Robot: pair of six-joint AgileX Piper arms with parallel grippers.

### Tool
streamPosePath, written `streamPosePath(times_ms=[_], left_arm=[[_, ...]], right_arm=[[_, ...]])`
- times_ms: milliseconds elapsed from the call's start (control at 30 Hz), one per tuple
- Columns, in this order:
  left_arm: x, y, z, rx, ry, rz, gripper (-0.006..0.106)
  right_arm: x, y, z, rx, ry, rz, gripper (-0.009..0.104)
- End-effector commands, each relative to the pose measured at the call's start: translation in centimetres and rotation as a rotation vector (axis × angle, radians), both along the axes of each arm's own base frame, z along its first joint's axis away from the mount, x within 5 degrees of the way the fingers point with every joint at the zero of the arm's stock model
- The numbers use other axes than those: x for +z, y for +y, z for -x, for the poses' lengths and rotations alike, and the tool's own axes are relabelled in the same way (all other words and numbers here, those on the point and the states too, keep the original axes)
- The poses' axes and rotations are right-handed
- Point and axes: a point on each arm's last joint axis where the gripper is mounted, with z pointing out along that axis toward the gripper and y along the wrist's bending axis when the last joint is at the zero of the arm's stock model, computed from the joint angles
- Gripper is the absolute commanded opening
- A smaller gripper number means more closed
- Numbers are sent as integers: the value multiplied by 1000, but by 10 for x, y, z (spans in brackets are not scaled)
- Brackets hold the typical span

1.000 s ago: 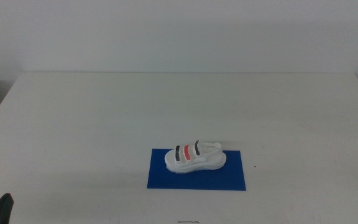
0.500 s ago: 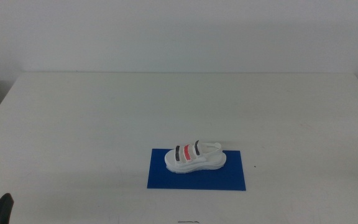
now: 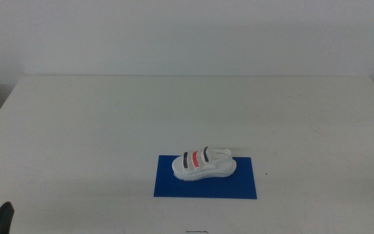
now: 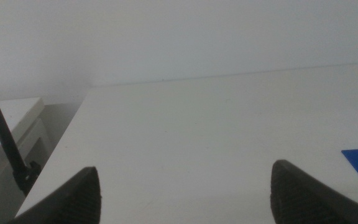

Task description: Use one arm to grab the shoe from the table and place it on the mat.

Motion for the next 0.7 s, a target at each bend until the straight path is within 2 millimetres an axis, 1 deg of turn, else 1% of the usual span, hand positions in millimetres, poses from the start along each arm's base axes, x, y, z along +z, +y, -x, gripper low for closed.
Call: streamPosePath(times_ms=[0, 100, 267, 400, 467, 667], left_arm=[[10, 0, 1, -3, -104, 26, 94], [10, 0, 1, -3, -104, 26, 94], [10, 0, 1, -3, -104, 26, 94], [10, 0, 1, -3, -104, 26, 94], [10, 0, 1, -3, -104, 26, 94], [10, 0, 1, -3, -104, 26, 94]], right_arm=[[14, -1, 0, -8, -87, -9, 94], [7, -1, -1, -9, -67, 2, 94], [-20, -1, -5, -11, 8, 38, 94], [-34, -1, -6, -10, 47, 40, 94], [-35, -1, -6, -10, 68, 50, 94], [-33, -1, -6, -11, 48, 65, 94]])
